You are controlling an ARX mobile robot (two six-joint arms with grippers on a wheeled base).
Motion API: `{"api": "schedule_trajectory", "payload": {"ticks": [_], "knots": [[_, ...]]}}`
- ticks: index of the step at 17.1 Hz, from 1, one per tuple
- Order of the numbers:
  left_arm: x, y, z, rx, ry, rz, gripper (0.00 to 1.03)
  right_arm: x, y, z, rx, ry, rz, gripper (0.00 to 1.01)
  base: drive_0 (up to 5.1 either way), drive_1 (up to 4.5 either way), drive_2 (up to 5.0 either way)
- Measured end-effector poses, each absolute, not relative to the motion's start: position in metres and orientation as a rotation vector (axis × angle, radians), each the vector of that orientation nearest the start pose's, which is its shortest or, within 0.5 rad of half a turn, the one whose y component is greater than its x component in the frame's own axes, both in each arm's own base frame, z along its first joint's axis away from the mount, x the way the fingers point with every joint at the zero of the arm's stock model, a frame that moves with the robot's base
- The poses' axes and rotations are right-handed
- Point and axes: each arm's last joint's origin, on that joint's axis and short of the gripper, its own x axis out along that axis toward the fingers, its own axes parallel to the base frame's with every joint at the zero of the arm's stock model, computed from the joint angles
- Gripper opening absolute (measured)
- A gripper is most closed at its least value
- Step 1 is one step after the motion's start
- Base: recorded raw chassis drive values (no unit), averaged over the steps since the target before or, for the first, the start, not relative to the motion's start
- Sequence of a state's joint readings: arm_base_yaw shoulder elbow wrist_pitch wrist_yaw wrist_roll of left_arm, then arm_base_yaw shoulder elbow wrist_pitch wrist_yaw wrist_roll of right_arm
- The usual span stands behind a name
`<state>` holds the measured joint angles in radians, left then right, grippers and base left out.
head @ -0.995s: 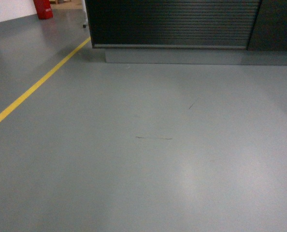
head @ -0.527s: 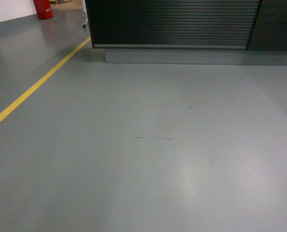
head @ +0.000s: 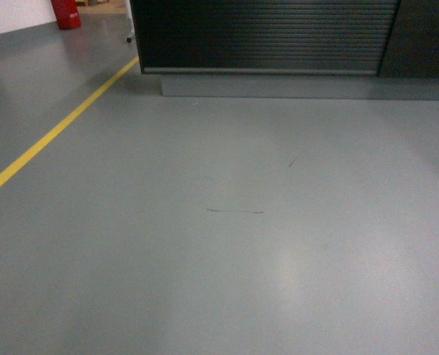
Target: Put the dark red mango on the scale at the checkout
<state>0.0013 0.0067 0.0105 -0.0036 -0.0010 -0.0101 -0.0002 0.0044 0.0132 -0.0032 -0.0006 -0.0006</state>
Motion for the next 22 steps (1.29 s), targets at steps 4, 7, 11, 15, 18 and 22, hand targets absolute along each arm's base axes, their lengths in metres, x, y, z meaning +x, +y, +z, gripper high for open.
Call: {"api": "schedule_trajectory", "payload": {"ticks": [4,7,11,15,18,22], "knots": [[0.0975,0.0002,0.1662,-0.01,0.0,0.002,0.98,0.0972,0.0,0.1673,-0.001,-0.006,0.0,0.98,0.0,0.48,-0.5],[0.0975,0.0002,0.1662,-0.01,0.0,0.002,0.98,0.0972,0.0,0.1673,-0.001,-0.005,0.0,0.98,0.0,0.95,-1.0],[0.0975,0.0002,0.1663,-0.01,-0.001,0.002,0.98,0.0972,0.0,0.1674,-0.001,-0.006,0.0,0.98,0.0,0.95,-1.0],[0.0975,0.0002,0.1664,-0.01,-0.002,0.002,0.98,0.0972,0.0,0.1674,-0.001,-0.006,0.0,0.98,0.0,4.25,-4.2],[0.0975,0.0002,0.1662,-0.01,0.0,0.002,0.98,0.0972,0.0,0.1673,-0.001,-0.005,0.0,0.98,0.0,4.23,-4.2],[0.0975,0.0002,0.1665,-0.01,-0.003,0.002,0.98,0.0972,0.0,0.1674,-0.001,-0.006,0.001,0.98,0.0,4.26,-4.2]]}}
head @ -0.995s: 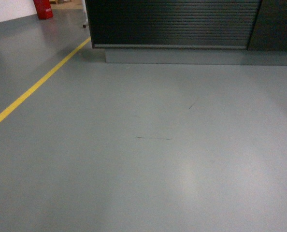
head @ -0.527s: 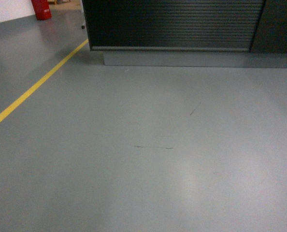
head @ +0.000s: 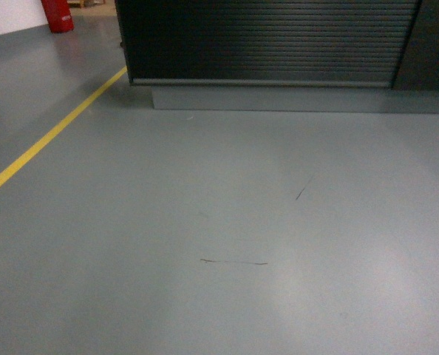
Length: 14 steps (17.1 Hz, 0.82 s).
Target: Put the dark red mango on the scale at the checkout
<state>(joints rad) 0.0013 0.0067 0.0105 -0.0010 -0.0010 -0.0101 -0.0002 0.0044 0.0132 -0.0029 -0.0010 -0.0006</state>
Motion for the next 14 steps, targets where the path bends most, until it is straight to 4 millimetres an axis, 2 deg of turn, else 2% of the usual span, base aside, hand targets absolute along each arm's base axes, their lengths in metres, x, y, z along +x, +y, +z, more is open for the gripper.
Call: {"api": "schedule_trajectory", "payload": {"ticks": [14], "knots": [[0.0975,0.0001,0.1658,-0.01,0.004,0.002,0.98,0.0972,0.0,0.1669,-0.001,-0.001,0.0,0.98,0.0,4.22,-4.2]]}}
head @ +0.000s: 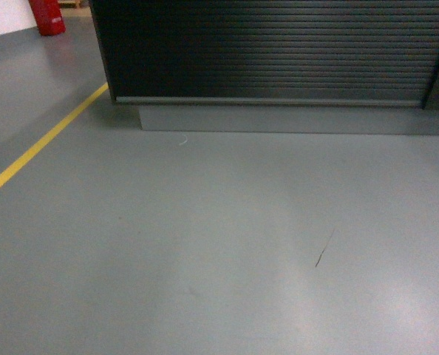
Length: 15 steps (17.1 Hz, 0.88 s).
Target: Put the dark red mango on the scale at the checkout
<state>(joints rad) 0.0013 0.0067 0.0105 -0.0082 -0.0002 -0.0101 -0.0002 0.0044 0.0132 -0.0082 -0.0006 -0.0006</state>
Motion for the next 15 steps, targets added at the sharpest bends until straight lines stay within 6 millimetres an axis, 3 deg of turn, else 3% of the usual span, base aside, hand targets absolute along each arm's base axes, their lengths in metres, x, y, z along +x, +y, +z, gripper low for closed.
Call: {"api": "schedule_trajectory", "payload": {"ticks": [15], "knots": [[0.0975,0.0001,0.1664,-0.01,-0.002,0.002,0.98,0.0972,0.0,0.1676,-0.001,-0.008,0.0,0.98,0.0,4.2,-4.2]]}}
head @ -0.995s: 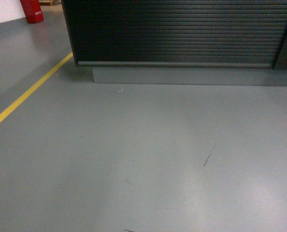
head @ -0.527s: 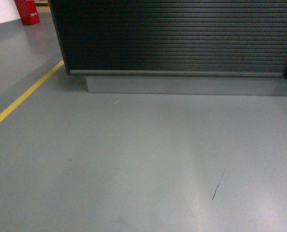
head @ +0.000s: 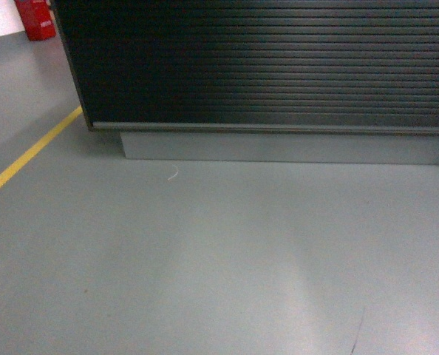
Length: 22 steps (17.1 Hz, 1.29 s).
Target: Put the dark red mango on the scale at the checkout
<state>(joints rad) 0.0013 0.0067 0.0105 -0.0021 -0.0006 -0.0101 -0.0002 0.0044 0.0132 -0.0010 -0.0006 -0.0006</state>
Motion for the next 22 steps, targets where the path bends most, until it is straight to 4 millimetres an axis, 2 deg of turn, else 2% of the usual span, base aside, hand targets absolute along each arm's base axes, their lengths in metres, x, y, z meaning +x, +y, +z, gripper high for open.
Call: {"api": "schedule_trajectory", "payload": {"ticks": [22], "knots": [[0.0975,0.0001,0.1661,-0.01,0.001,0.002,0.98,0.0972,0.0,0.167,-0.001,-0.002,0.0,0.98,0.0,4.17,-4.2]]}}
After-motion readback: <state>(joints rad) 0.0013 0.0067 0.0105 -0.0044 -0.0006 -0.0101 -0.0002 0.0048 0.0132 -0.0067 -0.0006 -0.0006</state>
